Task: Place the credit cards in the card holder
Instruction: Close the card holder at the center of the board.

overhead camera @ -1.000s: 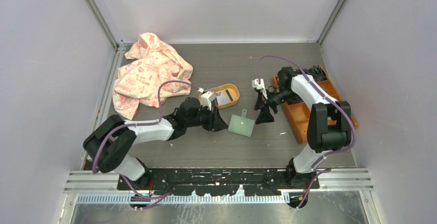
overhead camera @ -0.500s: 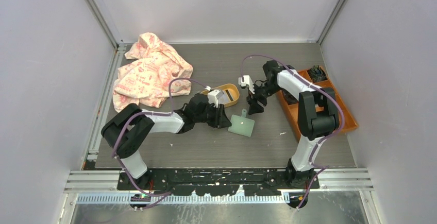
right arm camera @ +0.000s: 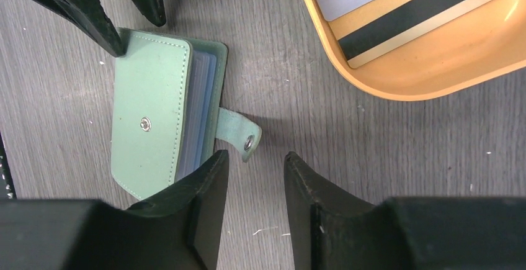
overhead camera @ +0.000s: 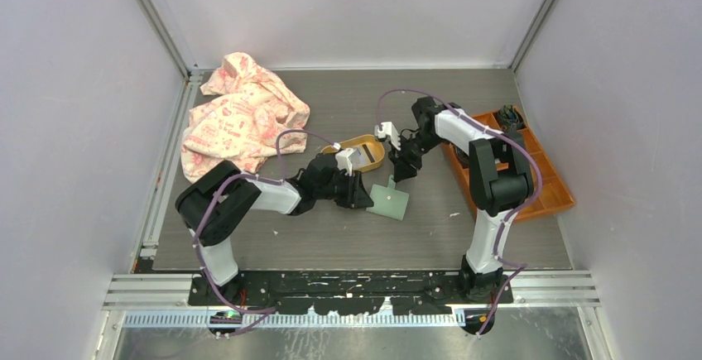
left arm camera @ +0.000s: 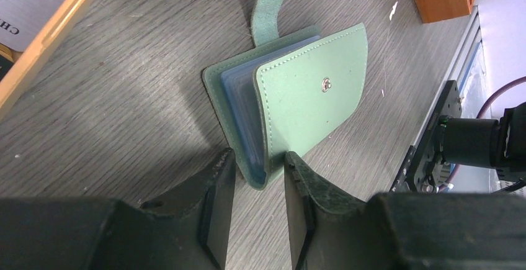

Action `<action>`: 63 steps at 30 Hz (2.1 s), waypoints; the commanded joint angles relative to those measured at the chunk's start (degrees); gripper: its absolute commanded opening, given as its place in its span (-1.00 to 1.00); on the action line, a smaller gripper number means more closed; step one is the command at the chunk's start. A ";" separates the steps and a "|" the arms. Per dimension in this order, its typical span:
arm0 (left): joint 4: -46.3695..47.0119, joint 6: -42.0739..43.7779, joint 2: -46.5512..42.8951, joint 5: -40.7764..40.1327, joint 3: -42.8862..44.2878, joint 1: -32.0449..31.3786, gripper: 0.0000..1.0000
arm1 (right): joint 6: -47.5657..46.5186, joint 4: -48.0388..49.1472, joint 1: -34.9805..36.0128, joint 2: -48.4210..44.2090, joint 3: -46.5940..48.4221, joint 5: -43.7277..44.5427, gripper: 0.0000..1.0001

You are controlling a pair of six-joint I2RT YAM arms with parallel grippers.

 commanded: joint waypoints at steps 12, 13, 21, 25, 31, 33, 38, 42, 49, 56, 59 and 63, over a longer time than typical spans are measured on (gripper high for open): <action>4.86 -1.42 0.18 1.17 1.34 0.05 -0.44 | -3.93 -7.69 1.91 0.77 4.88 -1.72 -0.98; 4.81 -1.63 0.04 1.02 1.33 0.02 -0.46 | -4.24 -7.85 1.89 0.21 4.57 -2.07 -0.98; 4.40 -3.53 -6.75 -2.58 -2.16 0.04 -0.44 | -2.99 -3.55 1.87 -5.53 -0.70 -3.10 -0.98; 4.42 -4.65 -10.89 -2.47 -3.05 -0.12 -0.45 | -1.95 -2.27 1.91 -6.74 -1.98 -3.41 -0.98; 8.38 -8.14 -8.24 -0.03 -1.14 -2.05 -0.60 | 0.81 -0.97 1.91 -6.96 -2.41 -4.23 -0.98; 9.89 -9.33 -5.62 0.56 -0.24 -2.47 -0.70 | 1.62 -0.52 1.89 -7.33 -2.71 -4.49 -0.99; 13.32 -11.99 1.50 0.87 1.53 -2.60 -0.82 | 1.87 0.51 1.91 -8.57 -4.05 -4.66 -0.98; 14.14 -12.43 5.43 -0.16 1.74 -2.53 -0.89 | 0.62 0.60 2.00 -9.41 -5.42 -4.73 -0.98; 13.63 -13.13 8.06 -2.21 0.75 -2.58 -0.97 | -1.57 2.41 3.77 -12.54 -9.56 -2.21 -0.98; 14.35 -13.26 8.07 -2.13 0.13 -2.54 -0.99 | -3.24 4.66 7.14 -13.65 -12.67 5.11 -0.98; 14.72 -13.32 8.11 -2.02 -0.14 -2.53 -0.99 | -4.75 5.06 8.10 -13.97 -14.24 7.54 -0.99; 15.68 -13.73 8.45 -1.77 -0.50 -2.59 -1.00 | -5.41 6.34 8.98 -15.15 -15.69 10.04 -0.98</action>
